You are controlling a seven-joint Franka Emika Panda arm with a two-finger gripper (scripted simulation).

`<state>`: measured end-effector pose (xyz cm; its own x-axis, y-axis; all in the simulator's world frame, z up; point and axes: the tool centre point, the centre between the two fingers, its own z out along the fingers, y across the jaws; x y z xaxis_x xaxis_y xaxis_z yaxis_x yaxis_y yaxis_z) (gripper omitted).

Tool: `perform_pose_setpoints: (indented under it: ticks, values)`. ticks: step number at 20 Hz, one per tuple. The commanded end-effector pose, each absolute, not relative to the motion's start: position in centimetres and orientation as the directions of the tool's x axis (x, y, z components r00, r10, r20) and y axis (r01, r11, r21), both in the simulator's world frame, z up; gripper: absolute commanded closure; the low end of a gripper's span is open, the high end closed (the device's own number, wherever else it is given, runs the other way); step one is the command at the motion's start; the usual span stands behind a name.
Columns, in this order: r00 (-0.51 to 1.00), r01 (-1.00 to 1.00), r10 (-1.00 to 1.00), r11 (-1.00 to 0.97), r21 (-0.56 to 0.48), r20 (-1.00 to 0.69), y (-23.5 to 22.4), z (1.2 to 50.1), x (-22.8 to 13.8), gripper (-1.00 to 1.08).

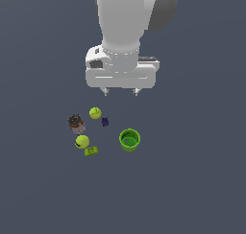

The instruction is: Pick up a designated object from a clutter of objects.

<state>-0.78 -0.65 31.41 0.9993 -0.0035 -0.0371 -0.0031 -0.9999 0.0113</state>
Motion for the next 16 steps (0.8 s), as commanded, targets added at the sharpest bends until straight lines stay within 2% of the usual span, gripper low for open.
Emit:
perform_pose_setpoints:
  ticks: [1,16]
  values:
    - [0.999,-0.003,-0.004,-1.0,0.011,-0.037,-0.65,31.41,-0.78,-0.92]
    - [1.0,0.004,0.004,-1.0,-0.01,-0.006,-1.24,32.01,-0.69,-0.92]
